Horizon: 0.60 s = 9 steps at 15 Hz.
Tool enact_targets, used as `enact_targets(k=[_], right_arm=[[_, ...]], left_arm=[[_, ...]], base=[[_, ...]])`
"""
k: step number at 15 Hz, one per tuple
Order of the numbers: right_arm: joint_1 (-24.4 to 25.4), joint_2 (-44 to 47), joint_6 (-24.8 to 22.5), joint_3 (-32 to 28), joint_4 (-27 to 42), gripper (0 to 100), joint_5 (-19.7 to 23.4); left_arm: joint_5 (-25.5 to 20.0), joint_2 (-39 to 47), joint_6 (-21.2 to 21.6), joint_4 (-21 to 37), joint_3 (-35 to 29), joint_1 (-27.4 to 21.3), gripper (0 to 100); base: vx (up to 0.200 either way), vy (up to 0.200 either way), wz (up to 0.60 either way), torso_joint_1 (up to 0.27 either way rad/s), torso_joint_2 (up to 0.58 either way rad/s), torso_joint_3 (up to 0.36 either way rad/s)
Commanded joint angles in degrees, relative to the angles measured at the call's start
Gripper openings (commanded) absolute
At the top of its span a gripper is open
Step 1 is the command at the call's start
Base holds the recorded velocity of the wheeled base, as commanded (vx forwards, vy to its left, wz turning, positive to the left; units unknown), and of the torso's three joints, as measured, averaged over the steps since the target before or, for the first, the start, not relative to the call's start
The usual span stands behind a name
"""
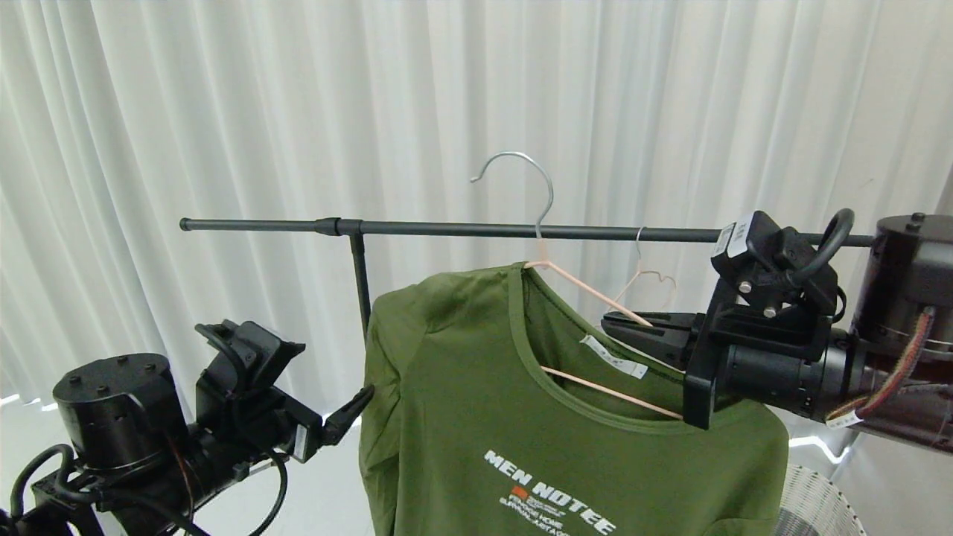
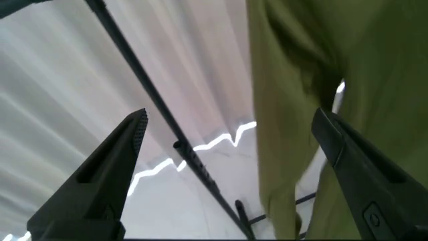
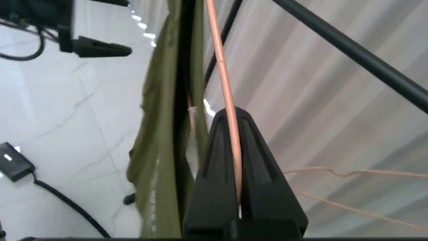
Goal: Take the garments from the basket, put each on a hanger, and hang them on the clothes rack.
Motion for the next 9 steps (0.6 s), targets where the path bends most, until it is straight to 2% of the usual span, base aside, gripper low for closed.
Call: enact_targets(k=[1, 5, 6, 9], right_arm=[[0.06, 0.03, -0.10, 0.16, -0.01, 0, 0.58], [0.15, -0.32, -0.10, 2.10, -3.43, 0, 3.04], [0.15, -0.41, -0.10, 2.62, -4.31, 0, 4.27], [0.15, -0.50, -0.19, 2.80, -4.66, 0, 4.63]], left_arm=[[-0.46, 1.36, -0.20, 0.00, -0.93, 0.18, 100], [-0.63, 2.85, -0.38, 0.00, -2.25, 0.97, 100], [-1.16, 2.85, -0.38, 0.00, -2.16, 0.97, 0], [-2.13, 2.85, -0.38, -0.87, -2.25, 0.97, 0]], base=[[0.000, 0.000, 0.00, 0.000, 0.00, 0.000], [0.000, 0.000, 0.00, 0.000, 0.00, 0.000], [0.000, 0.000, 0.00, 0.000, 0.00, 0.000], [0.000, 0.000, 0.00, 0.000, 0.00, 0.000]])
